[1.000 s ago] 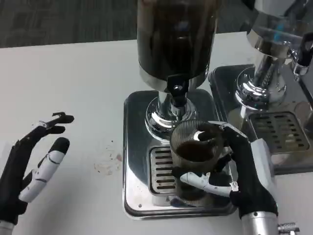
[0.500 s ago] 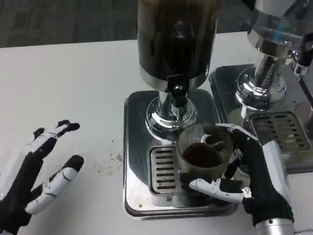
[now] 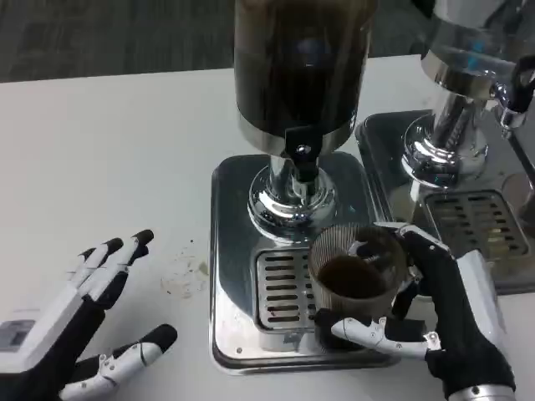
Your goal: Grasp the cup under the faucet to collect the drink, then remove the cup.
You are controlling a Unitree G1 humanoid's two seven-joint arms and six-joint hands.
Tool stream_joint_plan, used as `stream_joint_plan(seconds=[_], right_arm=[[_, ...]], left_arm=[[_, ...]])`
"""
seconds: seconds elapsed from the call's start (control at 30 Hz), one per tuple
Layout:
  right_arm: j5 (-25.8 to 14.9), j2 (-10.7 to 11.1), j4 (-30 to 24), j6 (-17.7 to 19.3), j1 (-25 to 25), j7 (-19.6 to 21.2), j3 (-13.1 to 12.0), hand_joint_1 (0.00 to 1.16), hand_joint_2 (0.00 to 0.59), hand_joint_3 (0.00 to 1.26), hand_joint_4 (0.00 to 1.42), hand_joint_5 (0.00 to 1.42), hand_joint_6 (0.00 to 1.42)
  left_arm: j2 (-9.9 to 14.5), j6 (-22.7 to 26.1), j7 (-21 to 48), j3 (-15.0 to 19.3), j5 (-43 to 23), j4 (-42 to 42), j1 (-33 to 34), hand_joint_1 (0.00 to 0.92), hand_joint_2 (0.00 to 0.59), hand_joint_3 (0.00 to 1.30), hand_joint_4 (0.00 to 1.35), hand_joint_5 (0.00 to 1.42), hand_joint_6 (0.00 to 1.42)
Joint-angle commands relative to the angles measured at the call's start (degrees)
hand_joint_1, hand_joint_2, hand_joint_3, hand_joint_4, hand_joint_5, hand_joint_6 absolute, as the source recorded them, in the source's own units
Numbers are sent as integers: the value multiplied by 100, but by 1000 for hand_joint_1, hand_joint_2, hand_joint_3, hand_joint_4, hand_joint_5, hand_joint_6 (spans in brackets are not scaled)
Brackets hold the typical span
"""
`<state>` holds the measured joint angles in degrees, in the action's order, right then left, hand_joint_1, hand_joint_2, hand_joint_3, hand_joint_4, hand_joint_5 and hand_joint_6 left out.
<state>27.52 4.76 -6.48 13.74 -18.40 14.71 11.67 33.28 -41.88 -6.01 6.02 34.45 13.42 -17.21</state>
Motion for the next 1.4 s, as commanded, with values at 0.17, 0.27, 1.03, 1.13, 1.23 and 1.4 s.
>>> stream_joint_plan(seconds=[0.17, 0.27, 1.03, 1.13, 1.23, 1.4], right_arm=[[-235, 117, -687, 269, -197, -253, -16, 985, 97, 665, 771, 905, 1085], [-216, 191, -890, 246, -271, -381, 7, 985, 97, 666, 771, 905, 1086], [-651, 524, -1731, 309, -891, -1244, 223, 985, 97, 682, 781, 905, 1089], [-758, 563, -1732, 326, -902, -1331, 170, 985, 97, 682, 781, 905, 1089], [-907, 668, -1722, 397, -870, -1454, 79, 985, 97, 682, 781, 905, 1089], [-1003, 732, -1710, 497, -841, -1550, 13, 985, 97, 685, 781, 905, 1089]], left_arm=[[144, -105, -604, 5, 441, -360, -410, 0, 203, 0, 0, 0, 0], [209, -197, -834, 19, 582, -476, -558, 0, 201, 0, 0, 0, 0], [338, -224, -838, -132, 670, -1123, -1224, 0, 202, 0, 0, 0, 0], [285, -159, -839, -169, 666, -1154, -1227, 0, 202, 0, 0, 0, 0], [209, -34, -811, -224, 693, -1277, -1233, 0, 201, 0, 0, 0, 0], [179, 101, -792, -279, 723, -1423, -1265, 0, 194, 0, 0, 0, 0]])
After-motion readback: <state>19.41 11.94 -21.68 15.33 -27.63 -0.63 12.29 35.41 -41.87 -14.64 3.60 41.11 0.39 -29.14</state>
